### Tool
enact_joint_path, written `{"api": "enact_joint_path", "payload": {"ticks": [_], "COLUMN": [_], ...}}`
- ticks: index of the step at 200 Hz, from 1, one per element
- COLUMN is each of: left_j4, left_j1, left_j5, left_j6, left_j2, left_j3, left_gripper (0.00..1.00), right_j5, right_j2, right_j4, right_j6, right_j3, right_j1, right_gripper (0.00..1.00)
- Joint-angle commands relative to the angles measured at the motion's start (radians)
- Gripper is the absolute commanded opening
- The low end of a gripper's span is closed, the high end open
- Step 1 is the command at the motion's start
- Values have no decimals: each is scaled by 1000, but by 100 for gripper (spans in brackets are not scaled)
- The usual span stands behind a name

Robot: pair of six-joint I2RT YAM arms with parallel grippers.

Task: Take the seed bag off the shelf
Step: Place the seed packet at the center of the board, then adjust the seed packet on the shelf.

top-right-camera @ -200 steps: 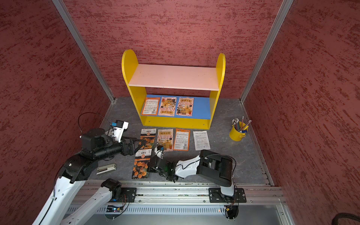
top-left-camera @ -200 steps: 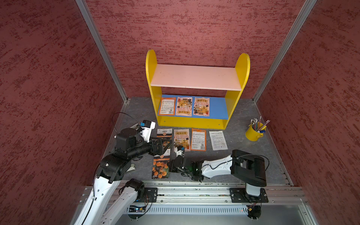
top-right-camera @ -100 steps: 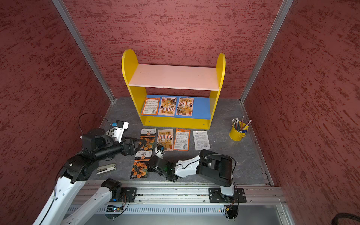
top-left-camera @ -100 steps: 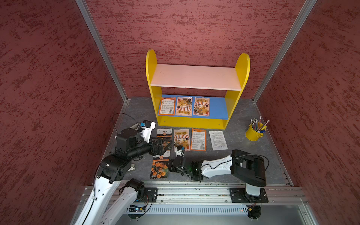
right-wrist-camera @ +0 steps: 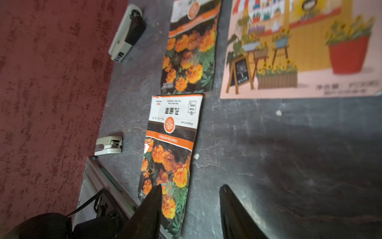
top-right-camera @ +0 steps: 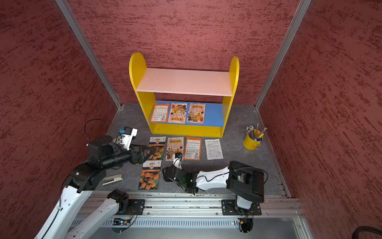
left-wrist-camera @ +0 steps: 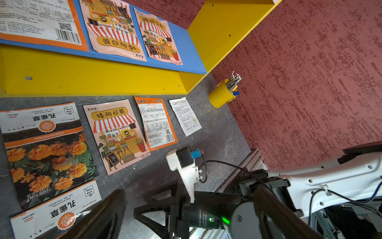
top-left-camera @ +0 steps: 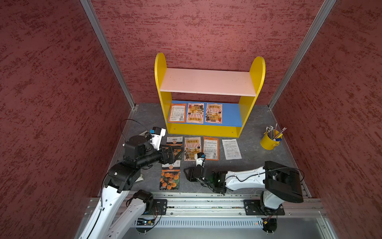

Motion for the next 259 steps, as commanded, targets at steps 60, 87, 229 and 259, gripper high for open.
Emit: {"api": "enact_joint_path", "payload": {"ticks": [60, 87, 229, 259], "left_j4": [132, 185, 362, 382], "left_j1": [-5, -15, -176, -190], "left_j5": [23, 14, -111, -117], "left_j6": [-26, -47, -137, -149], "left_j2": [84, 110, 182, 194], "left_j3": [14, -1, -122, -134], "left_gripper": [100, 100, 100, 100], "right_j5": [119, 121, -259, -294], "right_j2": [-433, -519, 39, 165], "right_j4": [-382, -573, -649, -652], "right_j6": [-472, -602, -918, -919], "right_j3": [6, 104, 705, 811], "right_j1": [-43, -103, -700, -752], "right_gripper": [98, 99, 90, 90]}}
